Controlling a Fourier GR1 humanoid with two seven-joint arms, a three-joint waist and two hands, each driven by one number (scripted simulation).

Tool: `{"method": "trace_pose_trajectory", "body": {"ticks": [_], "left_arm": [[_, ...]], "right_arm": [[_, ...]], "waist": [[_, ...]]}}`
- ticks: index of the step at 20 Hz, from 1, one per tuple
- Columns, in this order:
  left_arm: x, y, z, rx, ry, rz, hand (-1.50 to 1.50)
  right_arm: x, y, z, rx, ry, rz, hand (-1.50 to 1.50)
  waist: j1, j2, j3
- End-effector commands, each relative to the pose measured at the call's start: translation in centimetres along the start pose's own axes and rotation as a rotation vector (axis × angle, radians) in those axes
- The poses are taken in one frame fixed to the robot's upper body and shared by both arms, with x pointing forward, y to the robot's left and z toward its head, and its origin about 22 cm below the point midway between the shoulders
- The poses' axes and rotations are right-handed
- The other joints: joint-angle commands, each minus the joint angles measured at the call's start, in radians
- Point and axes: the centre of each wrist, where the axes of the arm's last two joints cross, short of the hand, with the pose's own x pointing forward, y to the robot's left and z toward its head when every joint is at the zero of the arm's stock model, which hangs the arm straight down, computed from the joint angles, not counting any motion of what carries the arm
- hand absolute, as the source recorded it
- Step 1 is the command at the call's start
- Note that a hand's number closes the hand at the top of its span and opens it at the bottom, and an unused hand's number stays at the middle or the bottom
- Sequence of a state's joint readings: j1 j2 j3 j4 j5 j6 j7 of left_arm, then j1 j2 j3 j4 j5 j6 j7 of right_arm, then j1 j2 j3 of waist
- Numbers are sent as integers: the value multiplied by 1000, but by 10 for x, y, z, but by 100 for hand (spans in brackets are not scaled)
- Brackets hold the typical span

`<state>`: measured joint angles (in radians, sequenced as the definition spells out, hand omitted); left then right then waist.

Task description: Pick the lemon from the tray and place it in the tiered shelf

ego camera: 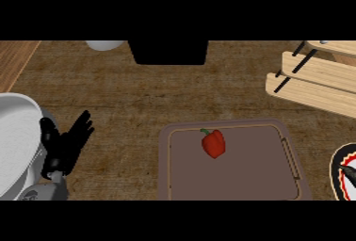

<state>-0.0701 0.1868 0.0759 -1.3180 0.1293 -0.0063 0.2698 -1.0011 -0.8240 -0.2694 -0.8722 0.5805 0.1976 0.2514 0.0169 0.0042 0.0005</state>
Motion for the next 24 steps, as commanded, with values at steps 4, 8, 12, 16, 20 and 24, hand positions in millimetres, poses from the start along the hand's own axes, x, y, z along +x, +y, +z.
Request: {"method": "trace_pose_trajectory", "body": {"ticks": [4,8,12,16,20,24], "left_arm": [[-7,2,0,-18,18,-14,0],[15,-11,3,-6,-8,3,0],[7,10,8,-21,20,-2,0],[6,-1,2,-11,-3,-13,0],[8,6,-3,17,13,2,0],[2,5,4,-8,15,1,0]], "right_arm": [[-3,12,-18,4,-48,-40,150],[-16,3,-18,2,-53,-22,150],[-25,6,-15,48,-59,68,150],[-38,0,-19,-67,19,-177,150],[-15,2,-24,-89,55,-286,-150],[-25,-15,-22,-113,47,-476,-150]], "waist": [[9,3,-1],[3,0,0],[-1,-1,-1],[5,4,1],[-1,1,-1],[-6,-2,0]]}}
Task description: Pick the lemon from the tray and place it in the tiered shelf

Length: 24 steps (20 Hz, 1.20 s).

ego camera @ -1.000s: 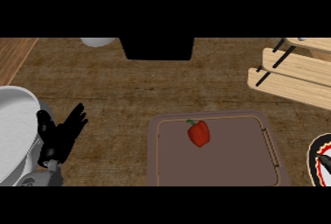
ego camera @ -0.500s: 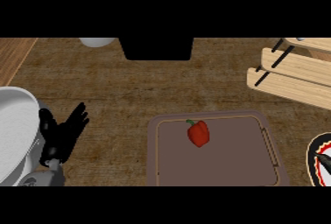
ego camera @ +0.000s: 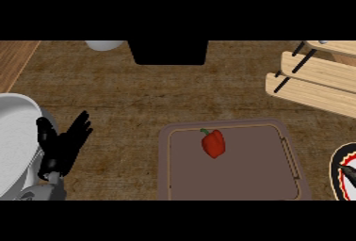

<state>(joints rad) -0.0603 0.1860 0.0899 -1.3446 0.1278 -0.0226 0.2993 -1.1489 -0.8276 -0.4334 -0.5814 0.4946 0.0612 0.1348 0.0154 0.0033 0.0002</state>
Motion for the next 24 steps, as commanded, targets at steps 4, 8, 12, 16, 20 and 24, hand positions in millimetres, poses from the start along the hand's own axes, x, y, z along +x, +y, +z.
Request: {"method": "trace_pose_trajectory", "body": {"ticks": [4,8,12,16,20,24], "left_arm": [[-12,-6,-4,3,14,1,0],[-3,-18,-4,-21,-6,5,0],[-11,-3,4,9,1,-4,0],[-5,-5,-5,9,3,5,0],[4,12,4,-1,3,0,0],[-11,-10,-2,5,-4,0,0]], "right_arm": [[9,-17,-5,-63,27,-287,-150],[2,-28,-4,-135,59,-394,-150],[-2,-80,3,-290,79,-373,-150],[-29,-107,11,-410,142,-365,-150],[-57,-161,30,-517,179,-435,-150],[-75,-193,46,-496,185,-484,-150]], "waist": [[5,4,0],[-4,1,0],[-7,-1,0],[-13,0,0],[-4,2,2],[-9,3,1]]}}
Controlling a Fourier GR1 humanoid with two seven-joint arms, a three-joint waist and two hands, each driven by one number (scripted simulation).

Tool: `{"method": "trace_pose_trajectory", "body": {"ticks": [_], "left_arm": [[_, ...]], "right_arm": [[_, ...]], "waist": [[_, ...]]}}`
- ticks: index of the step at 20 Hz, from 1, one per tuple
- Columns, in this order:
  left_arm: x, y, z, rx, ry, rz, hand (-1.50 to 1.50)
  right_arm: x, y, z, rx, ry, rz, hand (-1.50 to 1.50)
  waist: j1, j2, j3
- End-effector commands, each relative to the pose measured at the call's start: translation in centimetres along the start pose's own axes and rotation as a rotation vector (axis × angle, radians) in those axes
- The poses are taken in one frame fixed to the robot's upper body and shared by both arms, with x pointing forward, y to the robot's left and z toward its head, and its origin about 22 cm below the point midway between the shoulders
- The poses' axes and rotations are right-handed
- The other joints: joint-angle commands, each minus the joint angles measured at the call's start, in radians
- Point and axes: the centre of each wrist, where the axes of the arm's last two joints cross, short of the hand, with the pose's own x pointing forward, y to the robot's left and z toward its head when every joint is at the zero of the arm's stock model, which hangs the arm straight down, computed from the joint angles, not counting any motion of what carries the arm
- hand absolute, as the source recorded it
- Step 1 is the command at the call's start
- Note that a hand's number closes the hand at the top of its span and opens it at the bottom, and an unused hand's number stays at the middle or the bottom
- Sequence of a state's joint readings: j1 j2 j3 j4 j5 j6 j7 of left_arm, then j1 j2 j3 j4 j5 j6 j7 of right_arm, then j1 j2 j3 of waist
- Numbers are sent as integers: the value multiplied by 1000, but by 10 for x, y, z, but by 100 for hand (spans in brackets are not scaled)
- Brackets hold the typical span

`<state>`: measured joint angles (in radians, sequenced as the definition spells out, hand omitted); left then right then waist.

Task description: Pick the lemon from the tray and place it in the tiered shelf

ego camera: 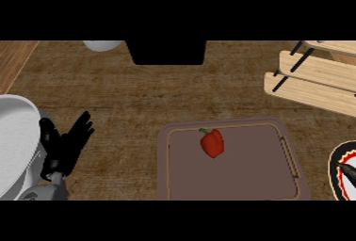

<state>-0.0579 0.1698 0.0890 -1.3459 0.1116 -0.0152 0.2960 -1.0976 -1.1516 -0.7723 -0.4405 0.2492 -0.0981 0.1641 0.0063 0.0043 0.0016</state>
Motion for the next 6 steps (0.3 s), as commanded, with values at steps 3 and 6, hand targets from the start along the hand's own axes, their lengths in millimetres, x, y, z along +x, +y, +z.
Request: {"method": "trace_pose_trajectory", "body": {"ticks": [3,6], "left_arm": [[-1,-9,-2,-18,3,2,0],[-4,10,-1,5,2,1,0]], "right_arm": [[0,-80,-4,39,12,-41,-150],[-8,-98,-3,31,-2,-59,-150]], "waist": [[-5,2,1],[1,3,1]]}}
